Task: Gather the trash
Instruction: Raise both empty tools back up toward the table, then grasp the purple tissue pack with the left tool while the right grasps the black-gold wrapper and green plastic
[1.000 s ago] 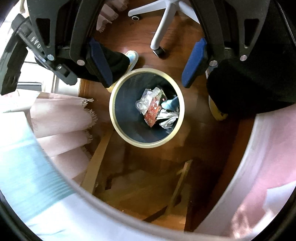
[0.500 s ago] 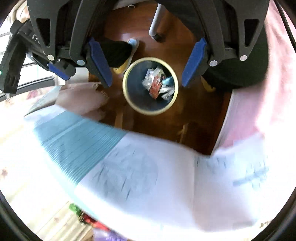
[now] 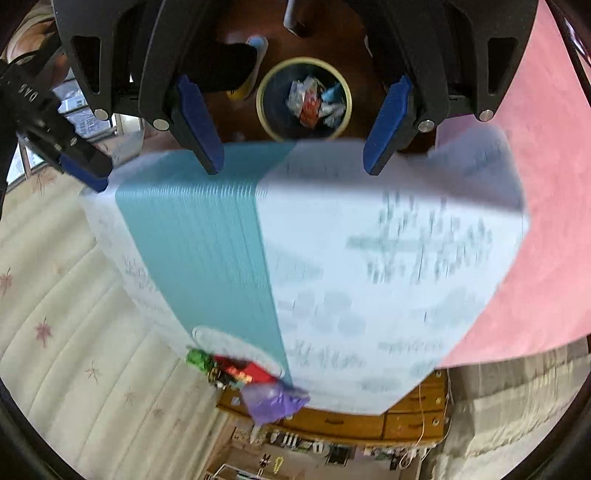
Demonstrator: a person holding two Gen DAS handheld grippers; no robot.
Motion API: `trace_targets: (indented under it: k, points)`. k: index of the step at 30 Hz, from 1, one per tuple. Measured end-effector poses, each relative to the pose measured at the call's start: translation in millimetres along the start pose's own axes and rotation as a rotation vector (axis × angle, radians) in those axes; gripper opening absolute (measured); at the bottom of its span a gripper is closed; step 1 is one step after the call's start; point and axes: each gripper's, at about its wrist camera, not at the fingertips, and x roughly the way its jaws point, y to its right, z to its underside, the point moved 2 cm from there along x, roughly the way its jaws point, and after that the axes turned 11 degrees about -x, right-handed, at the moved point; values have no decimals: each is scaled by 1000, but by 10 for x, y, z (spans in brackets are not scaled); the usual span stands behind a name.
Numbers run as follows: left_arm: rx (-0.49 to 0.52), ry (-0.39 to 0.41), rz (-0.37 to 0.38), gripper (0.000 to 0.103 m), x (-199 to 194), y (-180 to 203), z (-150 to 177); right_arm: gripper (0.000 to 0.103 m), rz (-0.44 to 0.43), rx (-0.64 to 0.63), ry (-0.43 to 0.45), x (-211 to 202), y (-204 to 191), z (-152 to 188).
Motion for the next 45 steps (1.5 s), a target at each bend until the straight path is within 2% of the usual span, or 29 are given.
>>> trace_targets:
  k: [4,11,18,20,24,27,30,36,42,45]
  points:
    - [29,8,8,76,26,152,-375,49,44,-14,35,23,169,-377]
    - [104,42,-40,76,276,421,-1031,49,102,16,43,280,669,-903]
    - [153,38,-23,76,694,730,-1773,49,135,64,48,690,1214,-1426]
    - [156,29,3,76,852,827,-2043,49,136,64,48,821,1324,-1602]
    - [128,43,18,76,1115,923,-2484,49,145,55,62,1122,1534,-2030]
    - [102,30,18,76,1419,990,-2865,60,147,68,60,1354,1685,-2307]
    - [60,5,17,76,1732,1015,-3150,61,137,107,47,1656,1899,-2575]
    - [4,-6,-8,76,2295,1010,-3528,61,125,207,42,2117,2332,-2820]
    - [-74,-17,15,76,2607,919,-3734,61,203,146,9,2454,2474,-2977]
    - [-96,-42,21,76,2744,892,-3782,61,205,128,-37,2641,2515,-2979]
